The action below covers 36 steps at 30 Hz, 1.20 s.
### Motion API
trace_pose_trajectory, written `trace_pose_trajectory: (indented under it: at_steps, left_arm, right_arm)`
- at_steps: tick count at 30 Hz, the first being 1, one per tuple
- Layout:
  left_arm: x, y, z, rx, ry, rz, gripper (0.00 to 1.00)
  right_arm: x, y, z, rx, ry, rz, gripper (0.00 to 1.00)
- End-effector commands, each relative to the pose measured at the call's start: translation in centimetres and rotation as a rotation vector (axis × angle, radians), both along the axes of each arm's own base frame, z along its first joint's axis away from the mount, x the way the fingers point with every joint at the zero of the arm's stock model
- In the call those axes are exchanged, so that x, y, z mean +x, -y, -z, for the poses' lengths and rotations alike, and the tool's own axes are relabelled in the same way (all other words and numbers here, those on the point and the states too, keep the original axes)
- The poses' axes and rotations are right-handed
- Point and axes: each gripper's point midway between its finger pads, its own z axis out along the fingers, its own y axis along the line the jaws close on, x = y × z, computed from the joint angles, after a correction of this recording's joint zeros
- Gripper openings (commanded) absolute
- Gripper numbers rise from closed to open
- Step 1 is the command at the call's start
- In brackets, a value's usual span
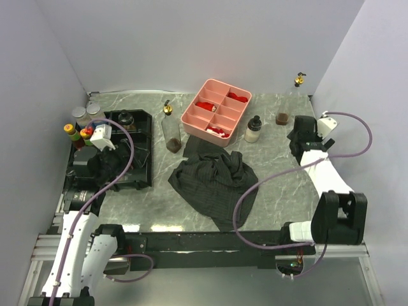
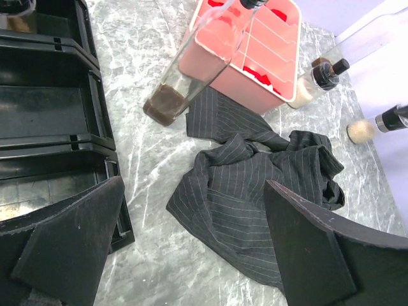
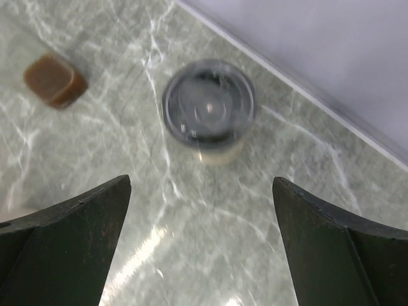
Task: Organize the condiment bottles
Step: Pick up the bottle from the corner of the board.
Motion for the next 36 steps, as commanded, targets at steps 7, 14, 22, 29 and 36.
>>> trace_pose_trajectory:
  at_steps: [7,14,22,29,36]
  left_arm:
    - [0.1,0.1,-0.7,0.019,0.032,0.009,0.97]
    - [0.0,0.0,-0.8,0.022,0.039,0.002,0.96]
    - [0.0,0.1,-0.8,0.022,0.036,0.01,0.96]
    - [0.0,0.1,-0.9,0.024,0.043,0.007,0.96]
    - [0.2,-0.1,-0.7,0.026,0.033,-0.005,0.97]
  right_arm:
    - [5.9,3.5,-2.3,-0.065,0.009,0.072,1.0]
    - [6.3,4.7,-1.0,-0.057,-0.014,0.097,1.0]
    - [6.3,5.0,0.2,-0.04,-0.062,0.088,1.0]
    - [6.7,4.9,-3.3,-0.061,-0.014,0.057,1.0]
    - [3.9,5.5,-3.1,-0.073,-0.074,0.094,1.0]
